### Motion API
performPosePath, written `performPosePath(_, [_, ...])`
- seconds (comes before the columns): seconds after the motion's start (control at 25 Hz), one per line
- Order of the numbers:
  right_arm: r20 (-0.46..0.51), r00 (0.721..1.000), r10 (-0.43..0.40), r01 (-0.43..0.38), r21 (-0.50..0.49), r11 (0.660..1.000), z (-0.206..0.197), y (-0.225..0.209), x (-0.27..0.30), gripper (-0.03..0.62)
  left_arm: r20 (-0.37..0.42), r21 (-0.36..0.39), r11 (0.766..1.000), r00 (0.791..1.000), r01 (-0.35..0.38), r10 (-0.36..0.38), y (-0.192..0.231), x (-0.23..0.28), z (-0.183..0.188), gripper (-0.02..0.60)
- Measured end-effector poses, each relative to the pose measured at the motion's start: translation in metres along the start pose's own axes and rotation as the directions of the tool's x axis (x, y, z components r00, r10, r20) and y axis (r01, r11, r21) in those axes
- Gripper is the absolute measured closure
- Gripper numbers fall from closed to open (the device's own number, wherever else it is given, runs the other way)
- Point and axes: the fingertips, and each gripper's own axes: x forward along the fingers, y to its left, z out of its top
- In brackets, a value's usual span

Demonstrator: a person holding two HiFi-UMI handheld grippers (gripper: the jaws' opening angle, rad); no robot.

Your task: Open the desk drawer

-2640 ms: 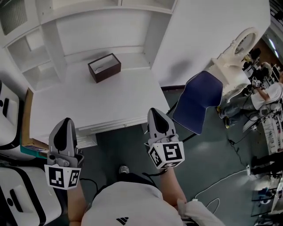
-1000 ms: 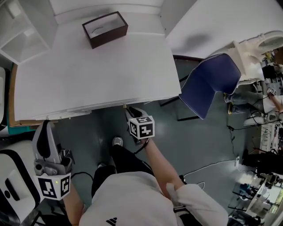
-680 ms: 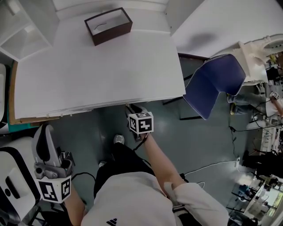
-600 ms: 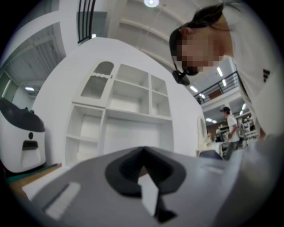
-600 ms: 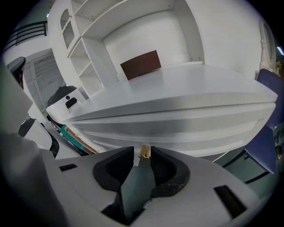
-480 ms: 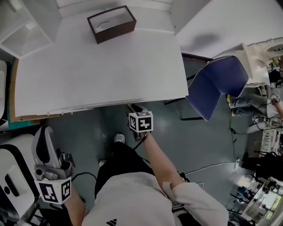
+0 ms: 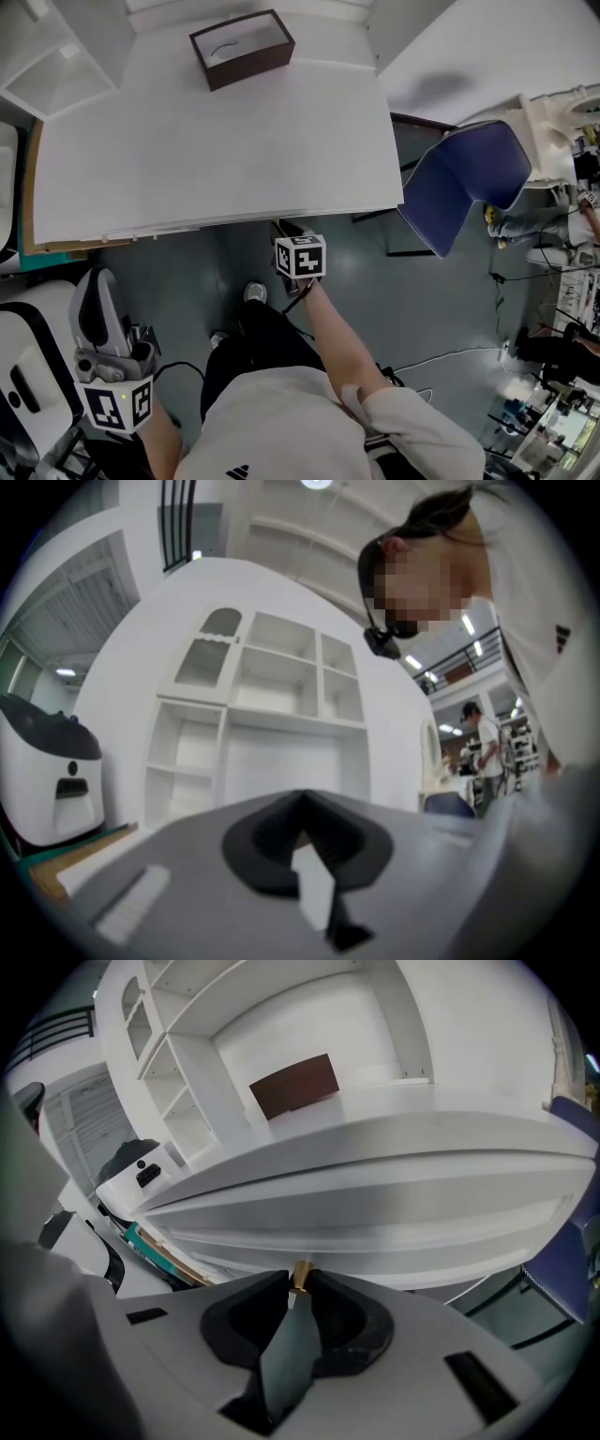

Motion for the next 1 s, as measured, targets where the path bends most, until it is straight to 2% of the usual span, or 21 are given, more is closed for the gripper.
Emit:
performPosePath(0.4, [-0.002,1.000,0.002,-0.002,0.014,1.000,-0.014,0.004,-0.009,0.517,0.015,0.002,0.998,0.998,0.056,-0.056,-0.013,-0.001,0.006,0.577])
performPosePath(1.0, [-0.010,1.000,-0.014,0.014,0.034,0.999,-0.066,0.018,-0.040,0.517,0.032,0.001,0.992,0.992,0.125,-0.125,-0.018,-0.028,0.017,0.577])
